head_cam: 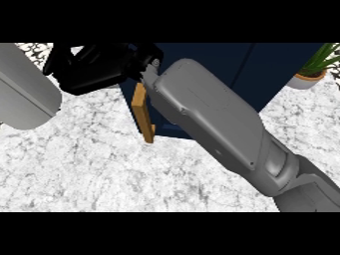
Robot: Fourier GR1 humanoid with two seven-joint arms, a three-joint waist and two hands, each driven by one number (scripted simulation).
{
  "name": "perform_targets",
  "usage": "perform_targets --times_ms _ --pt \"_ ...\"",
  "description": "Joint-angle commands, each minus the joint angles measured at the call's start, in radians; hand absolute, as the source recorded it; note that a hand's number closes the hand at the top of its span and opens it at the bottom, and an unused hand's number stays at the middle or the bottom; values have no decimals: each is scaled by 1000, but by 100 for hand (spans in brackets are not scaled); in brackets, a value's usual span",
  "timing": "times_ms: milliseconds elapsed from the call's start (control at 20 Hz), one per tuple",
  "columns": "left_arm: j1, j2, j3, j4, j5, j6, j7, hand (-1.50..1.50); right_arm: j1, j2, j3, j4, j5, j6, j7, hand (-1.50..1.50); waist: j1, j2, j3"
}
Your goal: Pick up the wine, place it into the cabinet and close the cabinet
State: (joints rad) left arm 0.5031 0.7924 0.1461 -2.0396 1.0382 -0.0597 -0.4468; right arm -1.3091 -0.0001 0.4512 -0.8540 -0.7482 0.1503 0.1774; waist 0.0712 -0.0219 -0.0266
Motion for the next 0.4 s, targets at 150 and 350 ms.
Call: perform_targets --times_ms 150,350 --pt "-26 -11 -39 -23 12 19 26 -150 49 -152 -95 144 20 -57 -78 150 -66 59 25" --pt "-48 -8 -71 -53 12 27 47 -150 35 -144 -83 155 8 -48 -89 150 -72 58 25"
